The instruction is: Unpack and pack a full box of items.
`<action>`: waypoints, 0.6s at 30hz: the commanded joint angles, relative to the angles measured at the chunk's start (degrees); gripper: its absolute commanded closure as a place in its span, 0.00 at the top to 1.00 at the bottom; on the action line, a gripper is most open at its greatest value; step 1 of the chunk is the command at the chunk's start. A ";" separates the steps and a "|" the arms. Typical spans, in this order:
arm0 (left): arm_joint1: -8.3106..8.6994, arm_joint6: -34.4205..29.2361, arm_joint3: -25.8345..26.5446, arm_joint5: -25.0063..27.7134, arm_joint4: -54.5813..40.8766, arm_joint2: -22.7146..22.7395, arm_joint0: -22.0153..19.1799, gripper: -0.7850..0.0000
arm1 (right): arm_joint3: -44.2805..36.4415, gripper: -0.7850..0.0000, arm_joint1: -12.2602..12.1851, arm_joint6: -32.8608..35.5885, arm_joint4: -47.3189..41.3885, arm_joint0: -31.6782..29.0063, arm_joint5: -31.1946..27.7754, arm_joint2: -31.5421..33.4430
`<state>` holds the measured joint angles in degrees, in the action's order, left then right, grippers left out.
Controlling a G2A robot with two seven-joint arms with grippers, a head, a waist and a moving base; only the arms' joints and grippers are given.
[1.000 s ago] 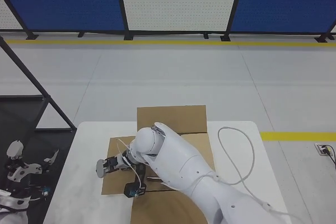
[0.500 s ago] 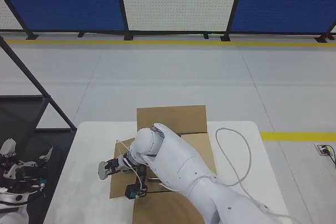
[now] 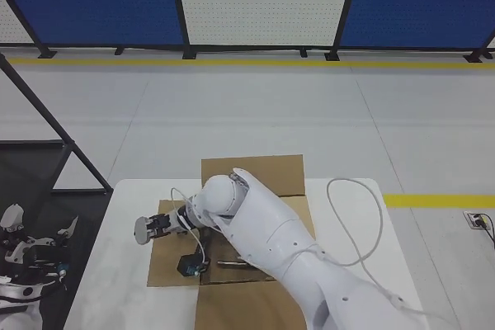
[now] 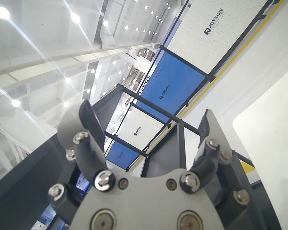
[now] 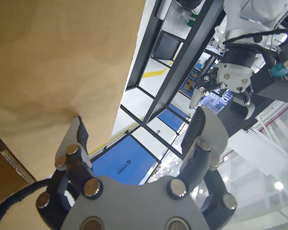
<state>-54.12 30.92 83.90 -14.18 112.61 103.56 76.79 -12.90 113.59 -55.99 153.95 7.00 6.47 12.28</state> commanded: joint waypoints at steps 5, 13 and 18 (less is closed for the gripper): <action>0.00 0.00 0.00 0.00 0.00 0.00 0.00 1.00 | 2.40 1.00 -1.90 -2.43 -4.71 0.74 7.92 2.44; 0.00 0.00 0.00 0.00 0.00 0.00 0.00 1.00 | 4.75 1.00 -4.57 -4.58 -9.11 0.43 15.63 4.50; 0.00 0.00 0.00 0.00 0.00 0.00 0.00 1.00 | 4.83 1.00 -6.14 -5.79 -11.40 -0.01 19.99 5.52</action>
<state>-54.12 30.92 83.90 -14.18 112.61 103.56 76.79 -8.02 107.75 -61.49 143.10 7.09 25.27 17.56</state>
